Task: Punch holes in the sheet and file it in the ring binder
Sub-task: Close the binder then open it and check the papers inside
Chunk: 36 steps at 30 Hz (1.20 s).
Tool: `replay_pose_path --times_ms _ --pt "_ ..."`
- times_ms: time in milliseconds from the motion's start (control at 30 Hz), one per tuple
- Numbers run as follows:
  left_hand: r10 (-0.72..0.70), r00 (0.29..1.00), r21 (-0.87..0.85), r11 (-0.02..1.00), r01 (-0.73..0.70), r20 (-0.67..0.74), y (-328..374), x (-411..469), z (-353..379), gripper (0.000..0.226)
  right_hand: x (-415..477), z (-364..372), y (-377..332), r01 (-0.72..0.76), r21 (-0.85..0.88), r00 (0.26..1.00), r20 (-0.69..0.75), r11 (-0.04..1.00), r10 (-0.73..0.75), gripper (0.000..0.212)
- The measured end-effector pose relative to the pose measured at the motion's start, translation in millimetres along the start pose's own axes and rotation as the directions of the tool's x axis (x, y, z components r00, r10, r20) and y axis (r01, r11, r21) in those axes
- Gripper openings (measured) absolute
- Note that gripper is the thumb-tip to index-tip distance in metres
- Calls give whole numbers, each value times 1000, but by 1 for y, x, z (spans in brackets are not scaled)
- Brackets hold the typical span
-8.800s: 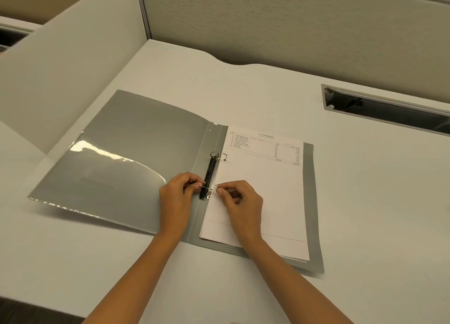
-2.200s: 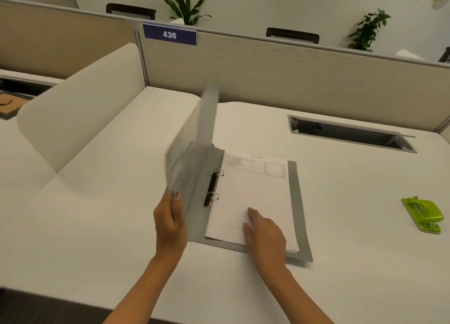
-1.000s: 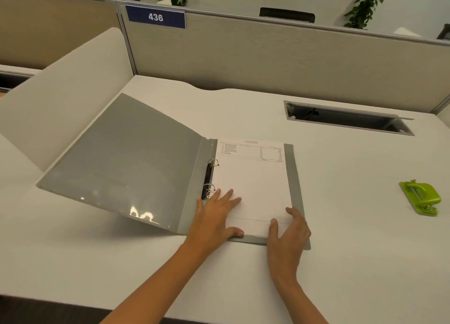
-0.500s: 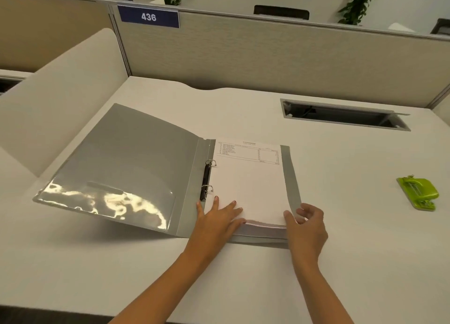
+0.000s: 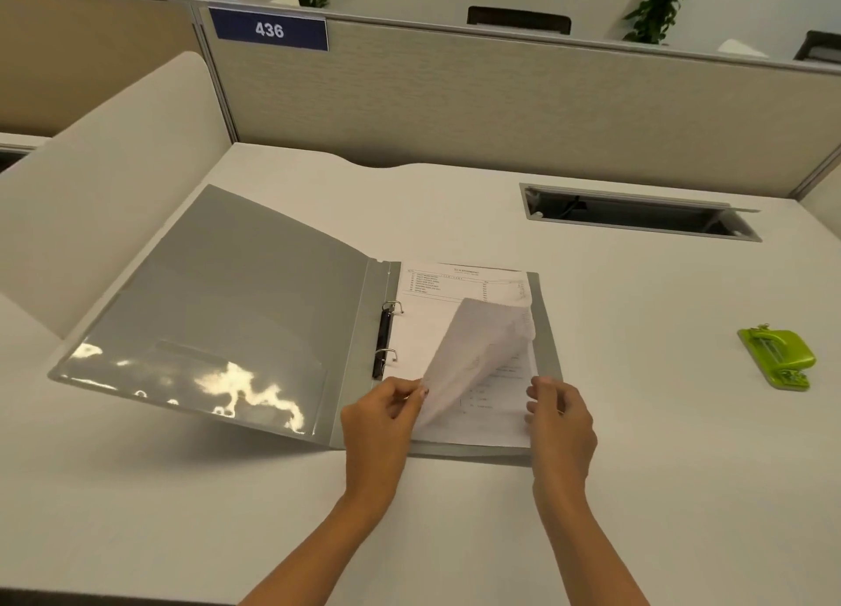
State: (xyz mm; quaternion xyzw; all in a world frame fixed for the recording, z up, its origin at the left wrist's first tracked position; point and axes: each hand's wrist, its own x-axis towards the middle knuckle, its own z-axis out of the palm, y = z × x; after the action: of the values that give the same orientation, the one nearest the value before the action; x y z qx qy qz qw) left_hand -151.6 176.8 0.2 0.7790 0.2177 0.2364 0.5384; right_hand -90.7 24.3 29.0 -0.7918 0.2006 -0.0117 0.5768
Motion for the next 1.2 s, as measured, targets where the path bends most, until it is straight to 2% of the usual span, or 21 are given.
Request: replay_pose_path --times_ms 100,233,300,367,467,600,733,900,1033,1167,1200 --pt "-160 987 -121 980 158 -9 3 4 -3 7 -4 3 -2 -37 31 999 19 999 37 20" --pt "-279 950 -186 950 252 -138 5 3 -6 14 -7 4 -2 -153 182 986 89 971 139 39" --pt "-329 926 -262 925 276 -184 3 1 -8 17 -9 4 0 -159 190 982 132 969 135 49" --pt "-356 911 -325 904 279 -209 -1 -1 -12 10 -9 6 3 -131 151 982 156 980 107 42" --pt "-382 899 -398 875 277 -213 -9 0 -16 23 -9 7 7 -90 70 988 131 994 80 32" --pt "-366 911 -427 866 259 -191 -8 4 -21 59 -11 10 3 -26 60 997 72 998 22 34" --pt "-346 917 -364 895 258 -200 -6 6 -21 71 -22 17 -19 133 93 989 54 987 -138 36" --pt "-269 943 -334 922 194 -196 -3 3 -18 69 -45 32 -53 229 210 945 186 950 -269 37" --pt "-198 965 -309 941 138 -171 -7 -1 -14 59 -64 49 -70 297 262 886 282 918 -367 38" --pt "-188 976 -397 908 129 -113 -3 -8 -15 40 -83 62 -82 326 280 804 420 903 -421 38" --pt "-190 977 -422 897 130 -101 -8 -9 -15 45 -86 65 -83 321 277 783 460 905 -419 38"
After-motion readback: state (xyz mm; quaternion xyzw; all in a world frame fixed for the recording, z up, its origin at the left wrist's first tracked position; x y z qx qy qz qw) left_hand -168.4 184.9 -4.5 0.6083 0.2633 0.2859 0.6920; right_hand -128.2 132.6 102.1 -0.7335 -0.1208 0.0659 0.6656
